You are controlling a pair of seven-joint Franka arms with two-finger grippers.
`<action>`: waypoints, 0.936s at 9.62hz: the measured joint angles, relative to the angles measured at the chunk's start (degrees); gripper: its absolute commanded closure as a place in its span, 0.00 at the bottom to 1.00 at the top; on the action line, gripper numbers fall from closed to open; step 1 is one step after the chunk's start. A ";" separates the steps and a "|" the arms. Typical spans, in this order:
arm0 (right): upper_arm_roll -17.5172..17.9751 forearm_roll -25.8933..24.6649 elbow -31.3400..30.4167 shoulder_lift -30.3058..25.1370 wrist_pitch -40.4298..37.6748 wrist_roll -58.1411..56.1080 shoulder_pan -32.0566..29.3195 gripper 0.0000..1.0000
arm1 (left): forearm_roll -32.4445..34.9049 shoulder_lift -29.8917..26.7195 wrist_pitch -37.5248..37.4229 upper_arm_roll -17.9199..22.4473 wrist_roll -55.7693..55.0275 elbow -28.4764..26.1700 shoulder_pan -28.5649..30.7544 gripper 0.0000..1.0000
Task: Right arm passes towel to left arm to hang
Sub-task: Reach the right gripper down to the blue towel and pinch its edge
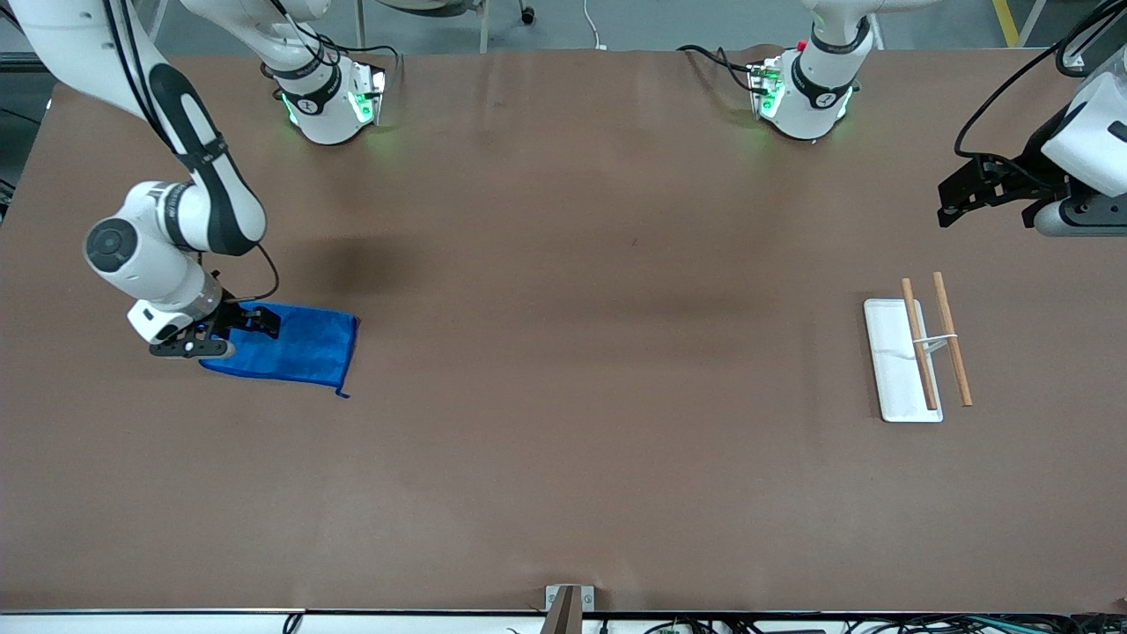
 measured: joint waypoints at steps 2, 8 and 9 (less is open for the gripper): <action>0.00 0.00 -0.19 1.83 1.84 -0.16 0.00 0.24 | 0.00 0.01 0.00 -0.02 0.00 0.00 -0.03 0.00; 0.12 0.01 -0.76 2.77 2.91 -0.27 -0.03 1.00 | 0.00 0.01 0.00 -0.03 0.00 0.20 -0.09 0.00; 0.14 0.01 -0.66 2.66 2.30 -0.21 -0.03 1.00 | 0.00 0.05 0.00 -0.03 0.00 0.20 -0.10 0.00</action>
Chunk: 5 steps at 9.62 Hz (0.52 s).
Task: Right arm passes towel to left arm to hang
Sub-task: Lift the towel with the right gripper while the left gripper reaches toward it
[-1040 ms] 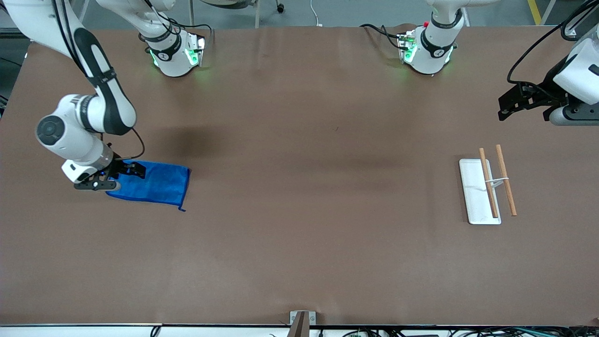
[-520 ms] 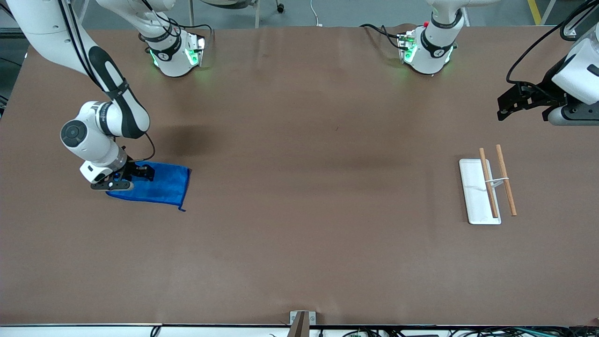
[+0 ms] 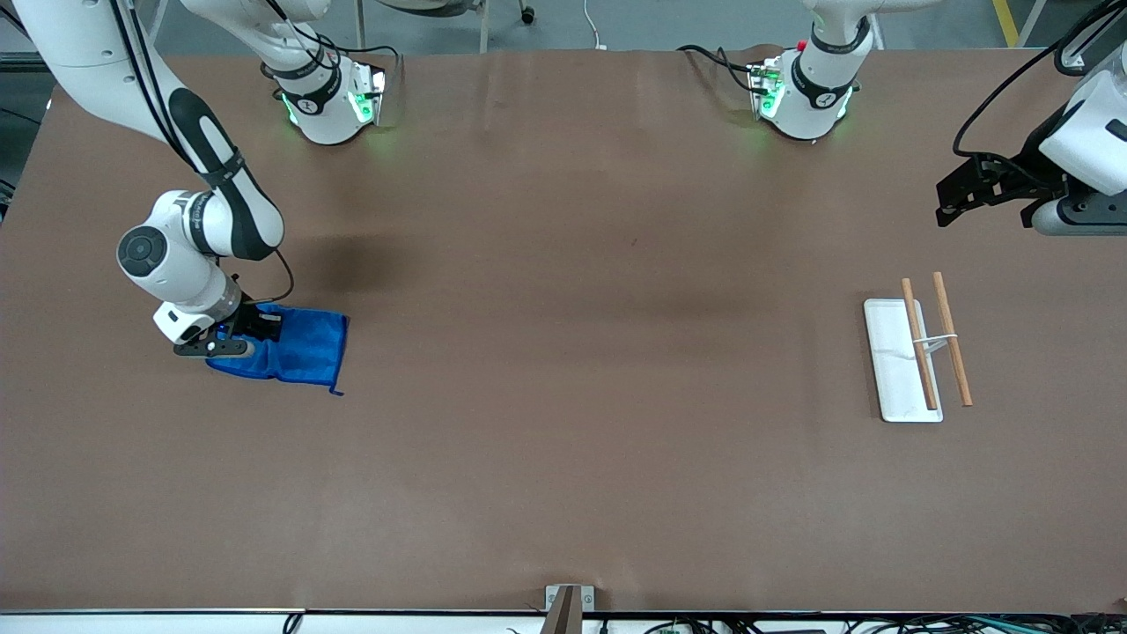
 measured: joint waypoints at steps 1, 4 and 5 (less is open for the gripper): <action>0.08 0.00 0.57 -0.53 -2.38 0.03 0.02 1.00 | 0.00 0.15 0.00 0.00 0.00 0.00 0.00 0.00; 1.35 0.00 9.26 -7.85 -23.64 0.03 0.19 1.00 | 0.00 0.44 0.15 -0.01 0.00 0.14 -0.02 0.00; 2.68 0.01 13.84 -9.86 -31.41 0.03 0.29 1.00 | 0.00 0.48 0.16 -0.01 0.00 0.26 -0.02 0.00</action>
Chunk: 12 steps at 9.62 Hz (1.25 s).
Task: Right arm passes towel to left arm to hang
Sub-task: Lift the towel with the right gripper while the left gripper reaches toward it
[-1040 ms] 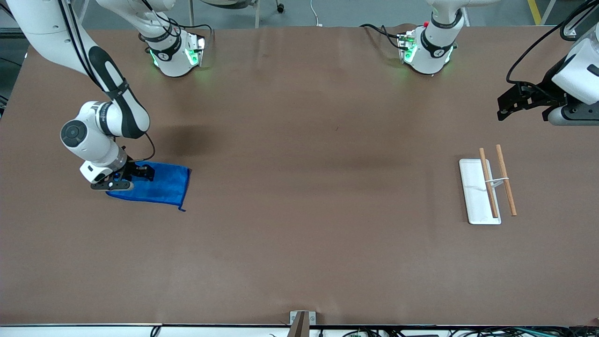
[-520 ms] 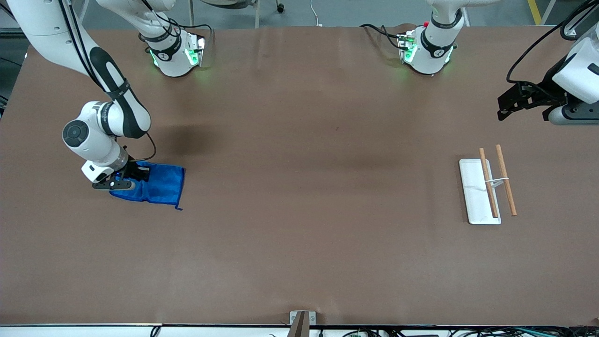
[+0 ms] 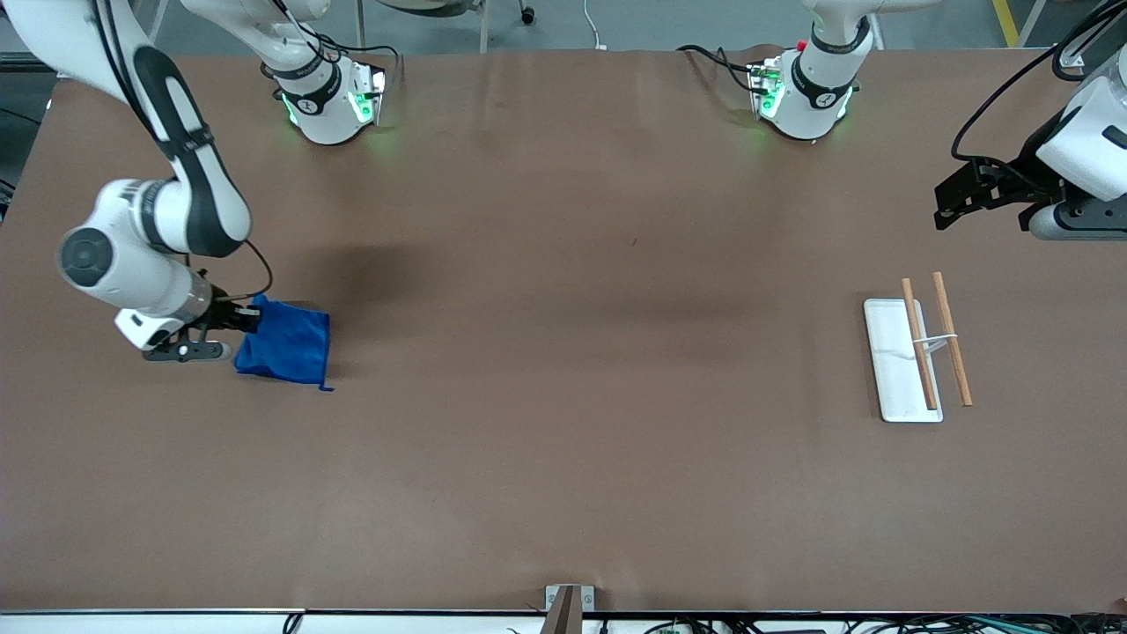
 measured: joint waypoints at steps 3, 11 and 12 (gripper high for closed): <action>7.40 0.31 14.19 -1.08 -13.75 3.23 0.64 1.00 | -3.78 0.33 0.02 -0.14 0.01 0.02 -0.12 0.00; 26.92 30.46 27.00 3.88 -6.99 19.17 3.16 1.00 | -49.49 16.92 15.97 -1.23 9.77 -8.56 0.02 0.00; 28.00 33.84 27.63 4.49 -6.72 19.17 3.62 1.00 | -56.39 19.04 16.15 -1.22 13.69 -9.97 0.11 0.00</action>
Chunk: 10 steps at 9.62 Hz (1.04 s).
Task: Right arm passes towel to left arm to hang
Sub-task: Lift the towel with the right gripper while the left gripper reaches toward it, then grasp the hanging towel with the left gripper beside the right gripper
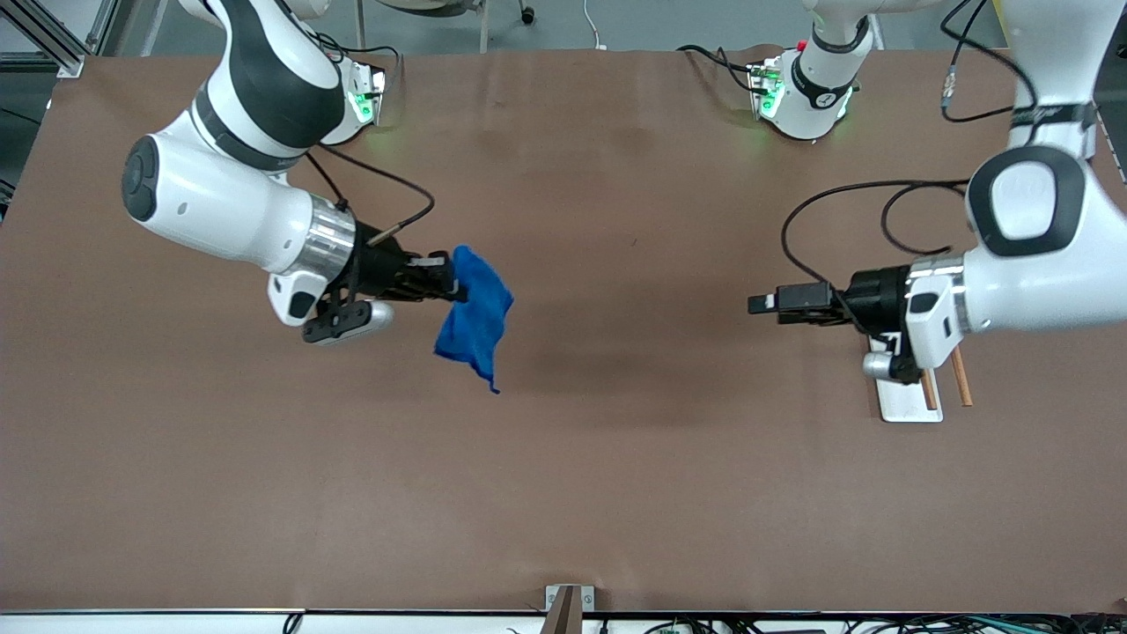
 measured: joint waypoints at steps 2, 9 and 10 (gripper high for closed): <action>3.60 4.84 0.20 1.71 5.81 0.06 1.23 1.00 | -16.29 3.64 -0.10 -0.22 10.53 -5.02 -0.26 0.01; 10.72 14.31 8.89 14.42 18.39 5.50 5.35 1.00 | -34.37 17.70 -14.73 -5.40 31.78 -10.36 0.01 0.09; 11.34 15.39 9.87 14.39 18.92 5.95 5.35 1.00 | -35.86 19.37 -15.42 -5.41 32.14 -10.32 0.14 0.10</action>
